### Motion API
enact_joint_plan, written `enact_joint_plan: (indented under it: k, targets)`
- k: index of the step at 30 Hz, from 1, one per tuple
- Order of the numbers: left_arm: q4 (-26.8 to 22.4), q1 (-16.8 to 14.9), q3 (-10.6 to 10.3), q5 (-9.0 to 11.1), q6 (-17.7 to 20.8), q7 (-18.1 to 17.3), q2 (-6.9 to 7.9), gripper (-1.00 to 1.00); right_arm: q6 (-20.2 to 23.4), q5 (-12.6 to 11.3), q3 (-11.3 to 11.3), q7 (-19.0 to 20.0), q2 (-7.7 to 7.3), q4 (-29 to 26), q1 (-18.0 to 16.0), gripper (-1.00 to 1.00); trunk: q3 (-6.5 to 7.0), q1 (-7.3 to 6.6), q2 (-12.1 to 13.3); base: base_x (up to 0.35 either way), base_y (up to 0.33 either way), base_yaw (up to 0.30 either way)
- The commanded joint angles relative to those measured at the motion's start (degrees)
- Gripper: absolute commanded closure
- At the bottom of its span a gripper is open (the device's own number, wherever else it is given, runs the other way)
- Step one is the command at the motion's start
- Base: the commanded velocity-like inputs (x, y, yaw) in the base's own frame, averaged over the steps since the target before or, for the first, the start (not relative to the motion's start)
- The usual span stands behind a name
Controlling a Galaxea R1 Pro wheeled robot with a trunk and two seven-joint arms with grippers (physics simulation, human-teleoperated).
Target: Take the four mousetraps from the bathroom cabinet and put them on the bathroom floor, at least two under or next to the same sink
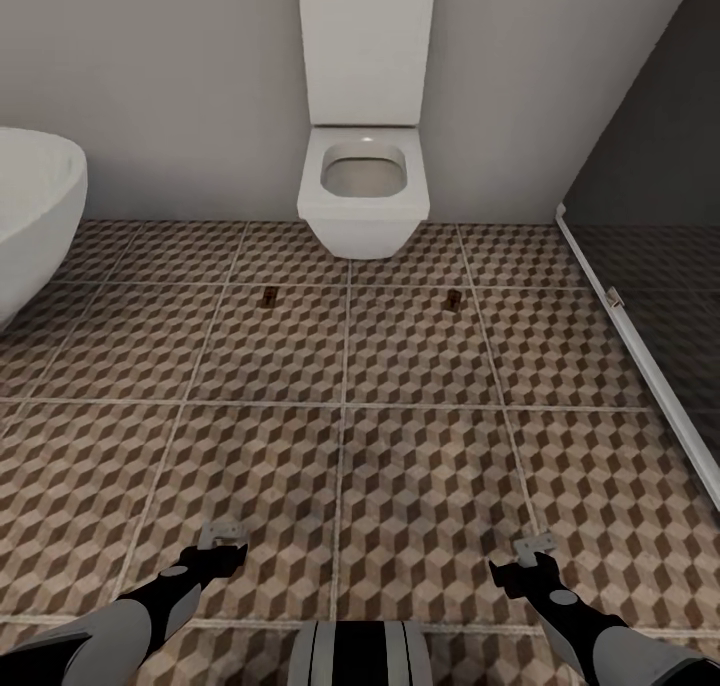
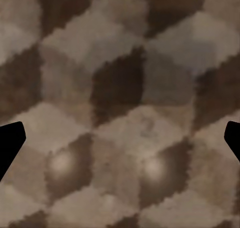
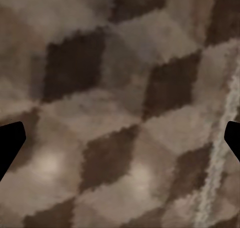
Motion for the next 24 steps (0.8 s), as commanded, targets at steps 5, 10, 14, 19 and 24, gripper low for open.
enact_joint_plan:
  k: [5,10,14,19,24]
  targets:
    - [0.0,0.0,0.5,-0.6,-0.1,0.0,0.01,-1.00,-0.2,-0.5,0.5,0.0,0.09,0.0,0.0,-1.00,-0.03,-0.01,0.0,-0.002,0.000,0.000]
    - [0.0,0.0,0.6,-0.5,-0.1,-0.1,0.13,-1.00,-0.2,-0.5,0.5,0.0,0.18,0.0,0.0,-1.00,-0.03,-0.01,0.0,0.000,0.000,0.000]
    - [0.0,0.0,0.6,-0.4,0.0,-0.1,0.21,-1.00,-0.2,-0.5,0.5,-0.1,0.17,0.0,0.0,-1.00,0.63,-0.09,0.0,0.000,0.000,0.000]
    - [0.0,0.0,0.7,-0.3,0.0,-0.1,0.15,-1.00,-0.2,-0.5,0.5,-0.1,0.08,0.0,0.0,-1.00,1.74,-0.22,0.1,0.000,0.000,0.000]
    - [0.0,0.0,0.7,-0.3,0.1,-0.1,0.02,-1.00,-0.1,-0.5,0.5,-0.2,0.18,0.0,0.0,-1.00,2.85,-0.34,0.2,0.000,0.000,0.000]
